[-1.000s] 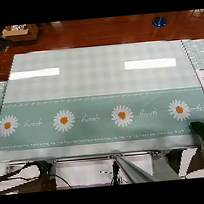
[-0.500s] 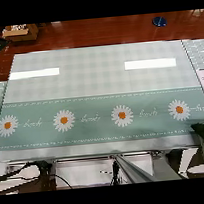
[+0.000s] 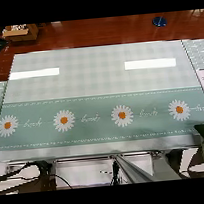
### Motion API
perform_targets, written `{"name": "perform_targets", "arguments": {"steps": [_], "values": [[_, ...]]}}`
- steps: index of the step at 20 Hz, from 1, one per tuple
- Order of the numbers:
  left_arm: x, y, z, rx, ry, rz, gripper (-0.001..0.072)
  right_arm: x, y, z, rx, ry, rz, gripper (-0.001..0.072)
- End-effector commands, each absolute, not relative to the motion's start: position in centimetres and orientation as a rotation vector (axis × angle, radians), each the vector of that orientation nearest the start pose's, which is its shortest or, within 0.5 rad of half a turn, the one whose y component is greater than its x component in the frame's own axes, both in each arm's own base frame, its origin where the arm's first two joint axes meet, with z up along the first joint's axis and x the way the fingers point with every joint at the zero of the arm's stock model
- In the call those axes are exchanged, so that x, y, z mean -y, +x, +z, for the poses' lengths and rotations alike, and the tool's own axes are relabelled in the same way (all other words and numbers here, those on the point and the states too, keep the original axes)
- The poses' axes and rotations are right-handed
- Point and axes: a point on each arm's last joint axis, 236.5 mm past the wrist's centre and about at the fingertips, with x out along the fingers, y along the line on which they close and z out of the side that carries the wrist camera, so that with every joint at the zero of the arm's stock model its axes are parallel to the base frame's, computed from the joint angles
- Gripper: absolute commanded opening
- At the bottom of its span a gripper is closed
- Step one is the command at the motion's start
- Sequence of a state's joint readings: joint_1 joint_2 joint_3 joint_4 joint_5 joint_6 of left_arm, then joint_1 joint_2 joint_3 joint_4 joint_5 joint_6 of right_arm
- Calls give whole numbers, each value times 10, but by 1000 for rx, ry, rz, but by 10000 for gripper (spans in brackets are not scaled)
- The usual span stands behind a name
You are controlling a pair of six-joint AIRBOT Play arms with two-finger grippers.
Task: Fold the shirts.
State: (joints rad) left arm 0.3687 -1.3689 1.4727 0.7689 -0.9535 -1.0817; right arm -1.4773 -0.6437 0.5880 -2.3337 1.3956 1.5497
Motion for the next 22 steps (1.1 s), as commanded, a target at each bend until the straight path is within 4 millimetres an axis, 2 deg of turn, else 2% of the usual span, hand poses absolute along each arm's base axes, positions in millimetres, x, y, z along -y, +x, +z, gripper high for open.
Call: {"name": "perform_targets", "arguments": {"steps": [1, 4, 5, 7, 10, 11, 12, 13, 14, 15, 16, 17, 18, 19, 20, 21, 22], "values": [[-47, 505, 176, -599, -367, -231, 29, 193, -149, 48, -1730, 501, -1632, 28], [-47, 505, 176, -600, -367, -231, 28, 193, -152, 51, -1750, 487, -1632, 31], [-48, 505, 176, -599, -367, -231, 28, 193, -152, 51, -1751, 485, -1631, 127], [-47, 505, 176, -599, -368, -231, 28, 194, -154, 53, -1760, 469, -1639, 485], [-47, 505, 176, -600, -367, -231, 29, 196, -159, 60, -1782, 428, -1652, 502], [-47, 505, 176, -599, -368, -231, 28, 206, -152, 63, -1754, 388, -1640, 502], [-47, 505, 176, -599, -367, -232, 29, 225, -135, 72, -1686, 320, -1617, 499], [-46, 505, 176, -600, -366, -235, 30, 252, -105, 87, -1562, 227, -1573, 499], [-43, 506, 176, -598, -350, -246, 31, 281, -63, 108, -1402, 117, -1508, 499], [-36, 506, 177, -594, -308, -271, 75, 308, 2, 136, -1176, 4, -1396, 498], [-25, 508, 175, -594, -270, -302, 212, 318, 77, 165, -952, -50, -1250, 496], [-8, 509, 171, -605, -249, -336, 508, 311, 142, 182, -820, -56, -1097, 496], [10, 510, 162, -632, -235, -374, 629, 293, 198, 184, -777, -40, -944, 496], [30, 507, 146, -686, -193, -411, 628, 264, 250, 172, -794, -6, -783, 497], [47, 504, 128, -750, -152, -423, 628, 231, 291, 154, -834, 32, -643, 499], [60, 497, 105, -838, -94, -412, 628, 188, 328, 130, -891, 75, -495, 501], [69, 488, 83, -928, -22, -386, 628, 145, 353, 106, -953, 108, -362, 501]]}}
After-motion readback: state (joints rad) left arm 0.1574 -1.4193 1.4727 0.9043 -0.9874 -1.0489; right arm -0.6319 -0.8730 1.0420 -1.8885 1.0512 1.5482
